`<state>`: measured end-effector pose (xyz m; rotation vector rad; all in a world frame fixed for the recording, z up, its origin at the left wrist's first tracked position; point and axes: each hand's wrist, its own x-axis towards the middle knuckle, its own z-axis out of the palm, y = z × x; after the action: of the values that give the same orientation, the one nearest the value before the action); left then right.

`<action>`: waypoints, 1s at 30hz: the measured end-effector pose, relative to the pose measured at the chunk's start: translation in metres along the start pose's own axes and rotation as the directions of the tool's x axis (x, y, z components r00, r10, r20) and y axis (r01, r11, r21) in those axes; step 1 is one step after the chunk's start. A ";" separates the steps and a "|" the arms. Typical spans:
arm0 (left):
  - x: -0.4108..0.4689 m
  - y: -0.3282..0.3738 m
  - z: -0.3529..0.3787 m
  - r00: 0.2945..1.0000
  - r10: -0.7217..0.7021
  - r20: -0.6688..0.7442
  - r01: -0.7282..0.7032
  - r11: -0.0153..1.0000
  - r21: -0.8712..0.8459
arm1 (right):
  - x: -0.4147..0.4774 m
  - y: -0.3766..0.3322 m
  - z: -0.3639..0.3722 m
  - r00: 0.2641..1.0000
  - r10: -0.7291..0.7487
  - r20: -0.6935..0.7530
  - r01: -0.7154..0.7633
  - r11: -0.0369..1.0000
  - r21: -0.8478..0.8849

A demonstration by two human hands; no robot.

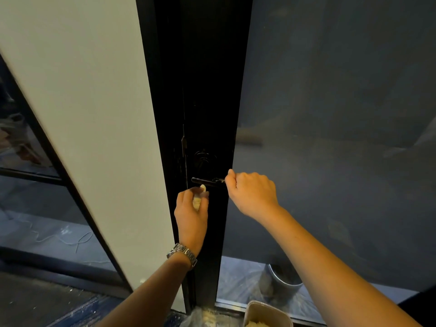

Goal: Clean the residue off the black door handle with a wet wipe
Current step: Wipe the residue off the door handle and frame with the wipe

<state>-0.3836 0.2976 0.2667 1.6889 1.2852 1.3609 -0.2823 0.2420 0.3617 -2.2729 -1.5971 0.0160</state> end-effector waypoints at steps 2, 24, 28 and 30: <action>-0.002 0.000 0.003 0.993 -0.114 -0.029 0.113 0.993 -0.035 | 0.000 -0.001 0.000 1.000 0.003 -0.002 -0.003 1.000 -0.003; 0.013 0.001 -0.012 0.930 -0.355 0.098 0.367 0.913 -0.175 | 0.000 0.000 0.000 1.000 0.005 0.001 -0.005 1.000 0.015; 0.011 0.006 -0.008 0.988 -0.002 0.152 -0.009 0.997 0.072 | 0.000 0.001 0.000 1.000 0.000 -0.004 0.000 1.000 0.015; 0.007 0.002 -0.004 0.963 0.053 0.263 -0.085 0.990 0.110 | 0.000 0.000 0.000 1.000 0.006 -0.008 -0.005 1.000 0.013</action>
<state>-0.3869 0.3035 0.2720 1.9381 1.1854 1.0734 -0.2827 0.2425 0.3616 -2.2645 -1.5820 0.0183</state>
